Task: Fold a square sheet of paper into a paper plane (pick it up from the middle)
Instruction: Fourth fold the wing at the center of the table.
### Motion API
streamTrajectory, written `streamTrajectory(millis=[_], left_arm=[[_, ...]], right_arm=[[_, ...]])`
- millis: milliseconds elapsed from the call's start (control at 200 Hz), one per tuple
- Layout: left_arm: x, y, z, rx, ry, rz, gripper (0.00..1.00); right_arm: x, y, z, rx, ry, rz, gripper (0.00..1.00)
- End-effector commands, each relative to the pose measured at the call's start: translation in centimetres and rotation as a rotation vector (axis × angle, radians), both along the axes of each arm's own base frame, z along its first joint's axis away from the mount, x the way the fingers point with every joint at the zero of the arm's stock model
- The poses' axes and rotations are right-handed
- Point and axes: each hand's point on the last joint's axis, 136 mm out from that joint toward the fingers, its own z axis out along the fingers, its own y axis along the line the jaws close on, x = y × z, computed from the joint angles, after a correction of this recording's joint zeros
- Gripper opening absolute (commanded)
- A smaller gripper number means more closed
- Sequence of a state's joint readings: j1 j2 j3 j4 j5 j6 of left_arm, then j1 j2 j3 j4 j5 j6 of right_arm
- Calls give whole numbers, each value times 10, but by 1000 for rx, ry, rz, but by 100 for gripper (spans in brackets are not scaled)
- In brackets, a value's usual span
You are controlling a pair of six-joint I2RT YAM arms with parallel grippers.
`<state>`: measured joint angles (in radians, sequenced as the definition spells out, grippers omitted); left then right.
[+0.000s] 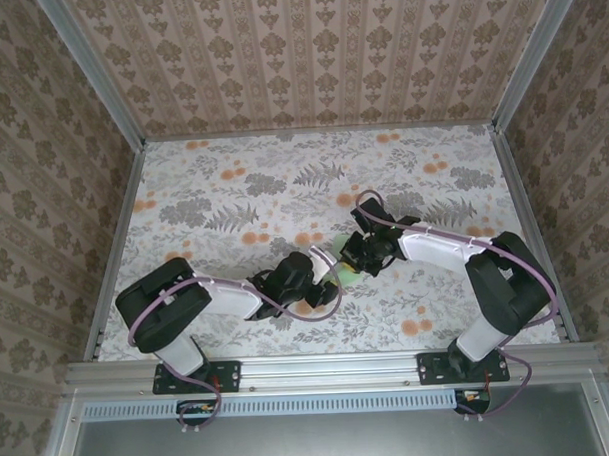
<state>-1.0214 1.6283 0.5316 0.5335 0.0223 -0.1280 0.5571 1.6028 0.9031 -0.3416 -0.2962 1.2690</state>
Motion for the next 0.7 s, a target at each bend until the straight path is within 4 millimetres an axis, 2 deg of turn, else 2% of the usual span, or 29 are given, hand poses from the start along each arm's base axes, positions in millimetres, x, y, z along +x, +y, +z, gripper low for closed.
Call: streamTrajectory(millis=[0, 210, 320, 445, 590, 695], left_arm=[[5, -11, 11, -38, -44, -13, 52], [7, -11, 8, -29, -49, -16, 36], [7, -10, 6, -30, -46, -11, 26], [7, -8, 6, -38, -29, -5, 17], [3, -8, 6, -58, 22, 3, 14], [1, -7, 6, -79, 90, 31, 12]], right_arm=[[-5, -2, -1, -3, 76, -47, 3], [-4, 1, -1, 12, 87, -42, 8], [-4, 1, -1, 15, 89, -38, 16], [-3, -2, 2, 15, 80, -26, 31], [5, -14, 17, 14, 3, 9, 58], [15, -26, 37, -3, -122, 76, 66]])
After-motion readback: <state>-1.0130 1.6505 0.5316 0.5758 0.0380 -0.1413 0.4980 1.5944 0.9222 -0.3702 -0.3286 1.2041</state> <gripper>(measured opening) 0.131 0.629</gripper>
